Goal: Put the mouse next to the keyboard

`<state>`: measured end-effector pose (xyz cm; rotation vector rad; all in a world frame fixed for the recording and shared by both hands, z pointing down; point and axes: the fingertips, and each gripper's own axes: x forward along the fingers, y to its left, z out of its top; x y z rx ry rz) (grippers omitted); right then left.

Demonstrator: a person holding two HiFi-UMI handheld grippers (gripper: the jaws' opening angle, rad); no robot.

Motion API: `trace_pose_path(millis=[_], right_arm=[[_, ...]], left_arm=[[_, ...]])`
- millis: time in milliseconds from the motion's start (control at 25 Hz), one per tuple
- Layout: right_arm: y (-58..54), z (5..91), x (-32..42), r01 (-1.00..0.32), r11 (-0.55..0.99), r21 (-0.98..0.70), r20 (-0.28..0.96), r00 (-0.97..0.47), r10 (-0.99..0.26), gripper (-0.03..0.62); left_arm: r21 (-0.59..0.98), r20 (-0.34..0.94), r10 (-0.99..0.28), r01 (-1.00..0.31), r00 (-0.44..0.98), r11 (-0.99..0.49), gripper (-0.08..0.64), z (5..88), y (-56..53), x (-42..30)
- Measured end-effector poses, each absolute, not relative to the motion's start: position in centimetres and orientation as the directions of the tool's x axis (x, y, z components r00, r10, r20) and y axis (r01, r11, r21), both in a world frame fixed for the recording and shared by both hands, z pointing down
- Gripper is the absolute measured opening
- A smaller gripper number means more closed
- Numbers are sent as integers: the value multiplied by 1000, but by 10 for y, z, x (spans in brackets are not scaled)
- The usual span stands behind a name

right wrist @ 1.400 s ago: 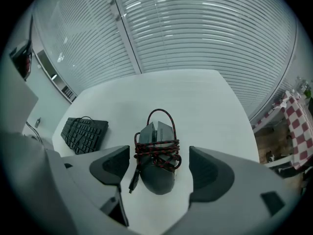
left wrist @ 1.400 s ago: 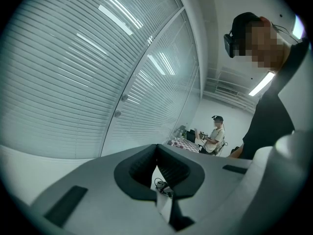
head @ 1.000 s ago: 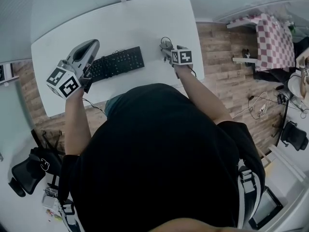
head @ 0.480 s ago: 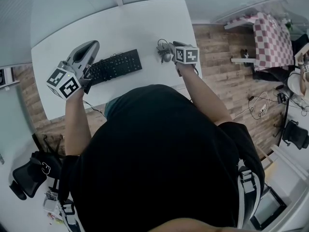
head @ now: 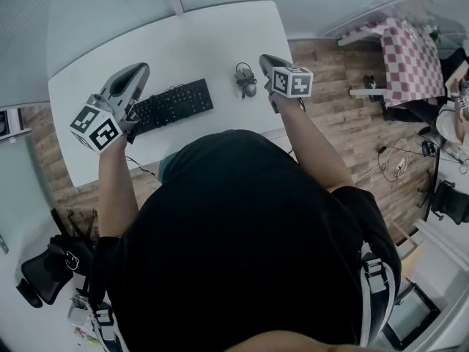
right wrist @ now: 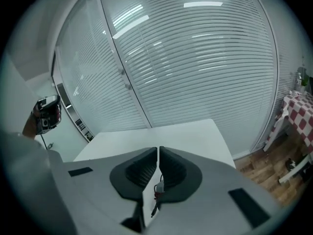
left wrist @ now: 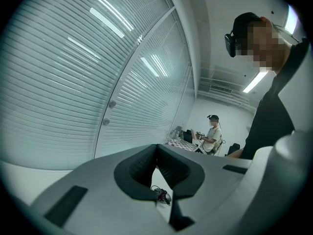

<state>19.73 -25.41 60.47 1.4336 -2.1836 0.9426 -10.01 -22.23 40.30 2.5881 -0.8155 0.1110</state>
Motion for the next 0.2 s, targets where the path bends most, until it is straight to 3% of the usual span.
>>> trace_pose_path(millis=[200], right_arm=[[-260,572,201,-896,284,-342,558,-437,-706,40]], left_arm=[[367,193,-529,-561,826,-742,21,401,-223,-94]])
